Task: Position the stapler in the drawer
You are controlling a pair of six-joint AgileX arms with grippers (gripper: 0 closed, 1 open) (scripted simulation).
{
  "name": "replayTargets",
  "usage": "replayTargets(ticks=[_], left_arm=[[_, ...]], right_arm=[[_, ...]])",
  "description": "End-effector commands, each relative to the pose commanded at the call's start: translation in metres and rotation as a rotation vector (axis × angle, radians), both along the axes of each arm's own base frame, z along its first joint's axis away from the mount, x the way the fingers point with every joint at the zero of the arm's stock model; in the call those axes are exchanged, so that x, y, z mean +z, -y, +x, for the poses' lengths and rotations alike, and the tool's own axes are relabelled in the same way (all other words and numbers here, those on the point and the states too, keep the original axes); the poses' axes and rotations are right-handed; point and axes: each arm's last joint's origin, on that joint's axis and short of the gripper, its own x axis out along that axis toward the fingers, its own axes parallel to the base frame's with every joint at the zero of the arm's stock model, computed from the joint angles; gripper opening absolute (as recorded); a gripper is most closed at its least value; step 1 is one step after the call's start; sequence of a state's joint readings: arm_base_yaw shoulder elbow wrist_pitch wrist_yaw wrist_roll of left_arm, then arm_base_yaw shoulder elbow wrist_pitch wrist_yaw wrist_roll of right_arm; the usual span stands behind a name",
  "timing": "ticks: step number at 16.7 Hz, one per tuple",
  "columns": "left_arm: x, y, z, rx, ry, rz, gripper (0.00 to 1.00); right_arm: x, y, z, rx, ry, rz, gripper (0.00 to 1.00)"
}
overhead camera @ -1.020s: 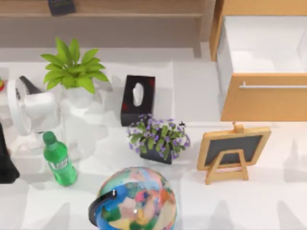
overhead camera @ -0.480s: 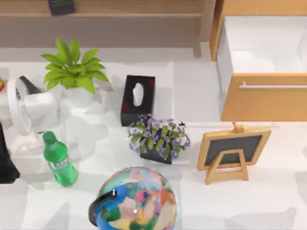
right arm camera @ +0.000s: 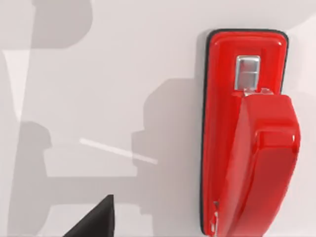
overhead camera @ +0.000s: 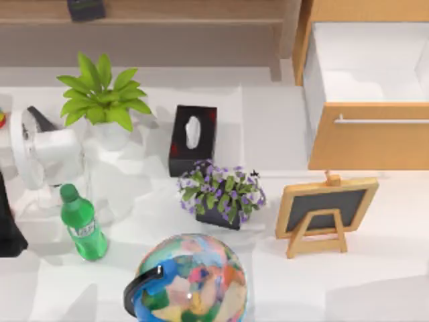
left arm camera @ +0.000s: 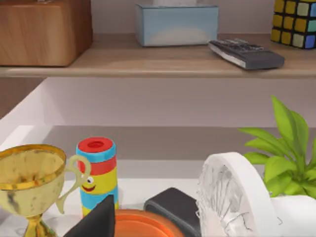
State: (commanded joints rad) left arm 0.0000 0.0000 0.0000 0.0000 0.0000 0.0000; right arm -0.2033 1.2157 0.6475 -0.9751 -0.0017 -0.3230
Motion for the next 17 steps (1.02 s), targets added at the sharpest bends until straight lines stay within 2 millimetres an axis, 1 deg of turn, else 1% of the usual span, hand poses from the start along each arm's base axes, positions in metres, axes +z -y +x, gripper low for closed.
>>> replayTargets(ticks=[2, 7, 9, 14, 15, 17], left_arm=[[0.000, 0.000, 0.000, 0.000, 0.000, 0.000, 1.00], [0.000, 0.000, 0.000, 0.000, 0.000, 0.000, 1.00], [0.000, 0.000, 0.000, 0.000, 0.000, 0.000, 1.00], [0.000, 0.000, 0.000, 0.000, 0.000, 0.000, 1.00], [0.000, 0.000, 0.000, 0.000, 0.000, 0.000, 1.00], [0.000, 0.000, 0.000, 0.000, 0.000, 0.000, 1.00]], right_arm=[[0.001, 0.002, 0.003, 0.004, -0.028, 0.006, 1.00], [0.000, 0.001, 0.002, 0.006, -0.027, 0.006, 1.00], [-0.008, 0.001, 0.003, 0.003, -0.032, 0.007, 1.00], [-0.042, 0.002, 0.004, 0.004, -0.021, 0.004, 1.00], [-0.046, 0.002, 0.003, 0.004, -0.025, 0.005, 1.00], [-0.049, 0.002, 0.003, 0.004, -0.028, 0.006, 1.00]])
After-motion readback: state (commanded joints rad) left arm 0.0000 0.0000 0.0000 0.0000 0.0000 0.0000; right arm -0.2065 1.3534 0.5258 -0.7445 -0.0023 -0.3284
